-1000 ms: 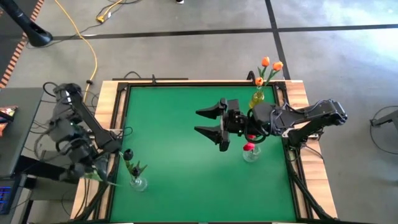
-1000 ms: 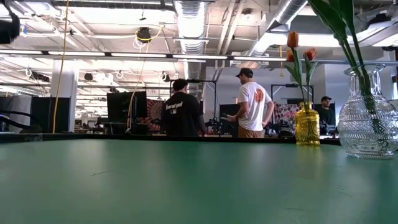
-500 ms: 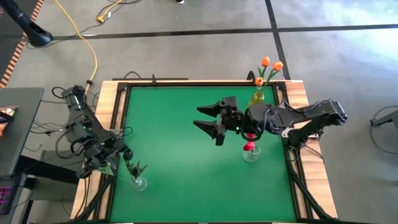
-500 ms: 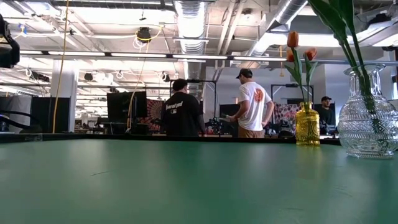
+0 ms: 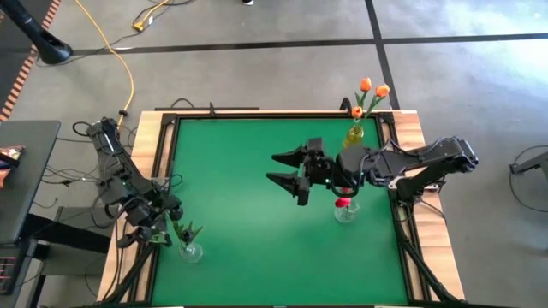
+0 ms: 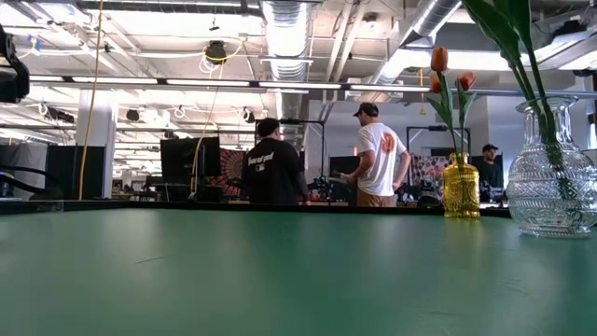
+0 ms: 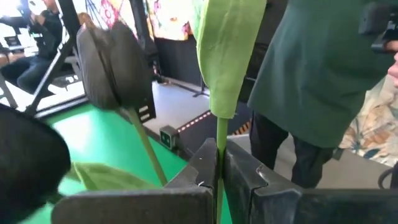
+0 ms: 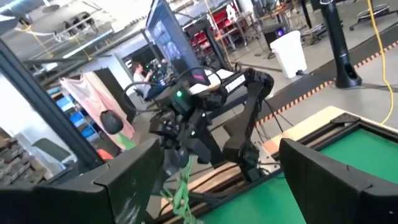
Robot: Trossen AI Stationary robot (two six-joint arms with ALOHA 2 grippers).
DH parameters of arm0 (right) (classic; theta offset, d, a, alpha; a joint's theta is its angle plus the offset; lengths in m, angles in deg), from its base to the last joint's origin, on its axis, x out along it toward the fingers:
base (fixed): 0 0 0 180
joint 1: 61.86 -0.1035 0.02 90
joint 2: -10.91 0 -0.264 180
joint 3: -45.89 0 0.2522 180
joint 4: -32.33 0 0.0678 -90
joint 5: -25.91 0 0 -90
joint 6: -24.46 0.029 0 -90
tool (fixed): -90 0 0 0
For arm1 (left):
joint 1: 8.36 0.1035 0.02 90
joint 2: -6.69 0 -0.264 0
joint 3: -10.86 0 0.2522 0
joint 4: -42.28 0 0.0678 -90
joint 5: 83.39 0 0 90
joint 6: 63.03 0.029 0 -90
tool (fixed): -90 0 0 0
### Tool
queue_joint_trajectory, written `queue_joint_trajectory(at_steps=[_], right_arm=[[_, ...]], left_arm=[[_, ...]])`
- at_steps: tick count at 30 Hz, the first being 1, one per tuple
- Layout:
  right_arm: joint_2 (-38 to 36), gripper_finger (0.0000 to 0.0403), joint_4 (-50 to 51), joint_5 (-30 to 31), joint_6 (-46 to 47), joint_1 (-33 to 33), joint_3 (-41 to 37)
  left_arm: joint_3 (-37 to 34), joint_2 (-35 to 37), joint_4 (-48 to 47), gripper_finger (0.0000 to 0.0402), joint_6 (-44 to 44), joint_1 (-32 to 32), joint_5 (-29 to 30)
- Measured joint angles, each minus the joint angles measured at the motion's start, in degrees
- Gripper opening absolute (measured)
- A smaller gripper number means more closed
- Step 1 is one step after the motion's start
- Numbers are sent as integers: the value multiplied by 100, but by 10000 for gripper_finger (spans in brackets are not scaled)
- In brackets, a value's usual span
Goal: Sort flowers into vase by color
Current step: Put the black tulip into the bottom transparent flower vase
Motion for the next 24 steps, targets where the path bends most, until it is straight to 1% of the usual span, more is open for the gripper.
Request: queue_joint_trajectory(at_steps=[6, 8, 11, 14, 17, 20, 24], right_arm=[[0, 353, 76, -16, 0, -90, 0], [0, 353, 104, -16, 0, -95, 0], [0, 353, 111, -21, 0, -143, 0], [0, 353, 116, -21, -7, -168, 0], [0, 353, 116, -32, -4, -168, 0], [0, 353, 115, -29, -4, -167, 0], [0, 353, 114, -32, -4, -166, 0]], left_arm=[[-30, -2, -228, 0, -203, 0, 39], [-167, 2, -90, 0, -240, 0, 46], [-505, -2, 437, 0, -272, 0, 44], [-846, 1, 749, 0, -352, 0, 44], [-1069, 2, 734, 0, -474, 0, 48], [-1260, -1, 744, 0, -509, 1, 184], [-1318, -2, 663, 0, -729, 2, 195]])
